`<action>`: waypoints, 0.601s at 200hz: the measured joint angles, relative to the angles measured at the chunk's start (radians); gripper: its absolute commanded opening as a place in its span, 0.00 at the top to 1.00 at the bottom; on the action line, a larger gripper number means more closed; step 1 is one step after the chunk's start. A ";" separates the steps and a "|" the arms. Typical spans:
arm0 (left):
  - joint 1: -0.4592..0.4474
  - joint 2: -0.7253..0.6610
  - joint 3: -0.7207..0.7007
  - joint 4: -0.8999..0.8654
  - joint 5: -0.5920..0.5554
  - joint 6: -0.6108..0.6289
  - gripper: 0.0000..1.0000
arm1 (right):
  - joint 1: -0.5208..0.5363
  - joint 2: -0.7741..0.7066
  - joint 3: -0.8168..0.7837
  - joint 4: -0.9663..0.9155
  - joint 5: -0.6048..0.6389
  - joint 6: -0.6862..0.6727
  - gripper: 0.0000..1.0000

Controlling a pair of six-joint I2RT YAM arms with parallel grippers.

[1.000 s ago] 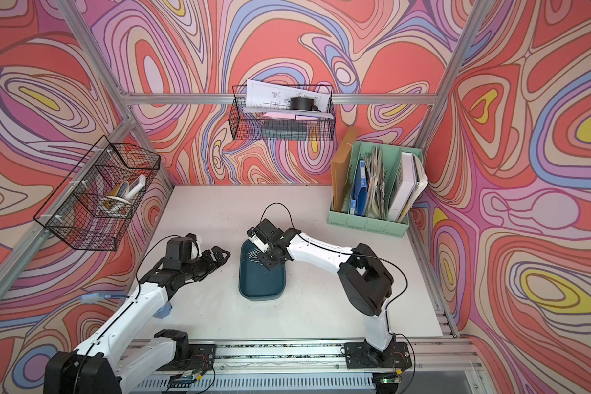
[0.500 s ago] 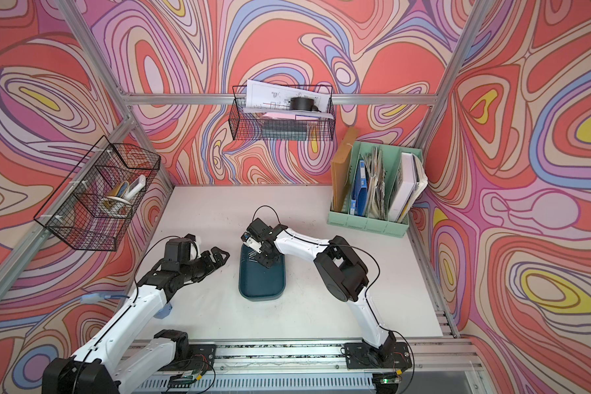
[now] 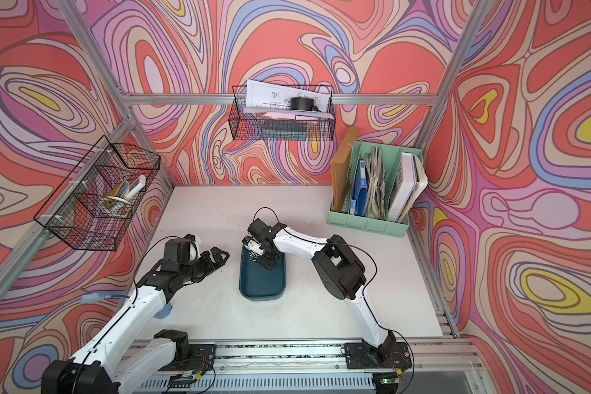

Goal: Take out the screws from the storage box
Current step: Pick up the screw from the storage box.

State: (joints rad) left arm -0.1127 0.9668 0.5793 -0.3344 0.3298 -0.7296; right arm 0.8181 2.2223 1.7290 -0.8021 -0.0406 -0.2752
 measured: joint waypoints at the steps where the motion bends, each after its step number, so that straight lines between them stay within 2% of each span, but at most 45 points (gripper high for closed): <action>1: 0.000 0.000 0.000 0.000 0.000 0.000 0.10 | 0.000 0.001 0.001 0.000 0.000 -0.001 0.66; 15: 0.000 -0.005 -0.001 -0.004 0.000 0.000 0.10 | 0.000 0.019 0.025 -0.008 -0.014 -0.001 0.74; 35: 0.000 -0.011 -0.001 -0.006 0.000 0.000 0.10 | -0.001 0.028 0.039 -0.011 -0.032 0.006 0.77; 79: 0.000 -0.011 -0.001 -0.012 0.000 0.000 0.10 | -0.002 0.023 0.023 -0.011 -0.077 0.037 1.00; 120: 0.000 -0.011 -0.001 -0.012 0.000 0.000 0.10 | -0.005 -0.013 -0.034 0.021 -0.100 0.074 1.00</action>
State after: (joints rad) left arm -0.1127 0.9554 0.5785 -0.3462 0.3294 -0.7300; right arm 0.8127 2.2097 1.6951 -0.7807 -0.1410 -0.2012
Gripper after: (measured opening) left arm 0.900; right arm 0.045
